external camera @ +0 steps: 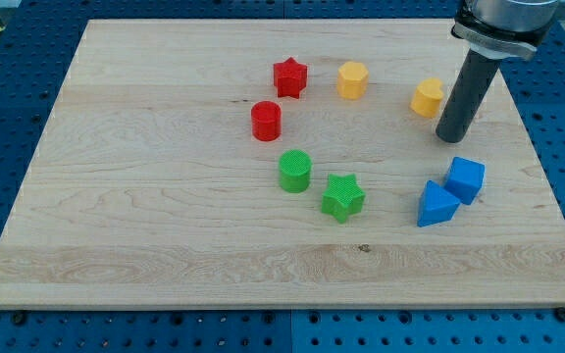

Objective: Push the yellow hexagon towards the center

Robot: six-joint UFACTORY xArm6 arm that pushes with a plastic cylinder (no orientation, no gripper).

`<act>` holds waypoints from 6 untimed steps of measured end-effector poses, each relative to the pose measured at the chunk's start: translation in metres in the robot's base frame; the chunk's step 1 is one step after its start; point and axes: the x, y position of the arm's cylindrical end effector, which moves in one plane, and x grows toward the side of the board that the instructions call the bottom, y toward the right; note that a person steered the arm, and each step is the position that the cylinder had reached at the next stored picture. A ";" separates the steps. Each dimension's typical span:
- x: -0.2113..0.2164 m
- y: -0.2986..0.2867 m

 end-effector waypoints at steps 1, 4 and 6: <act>-0.008 0.024; -0.141 -0.035; -0.136 -0.096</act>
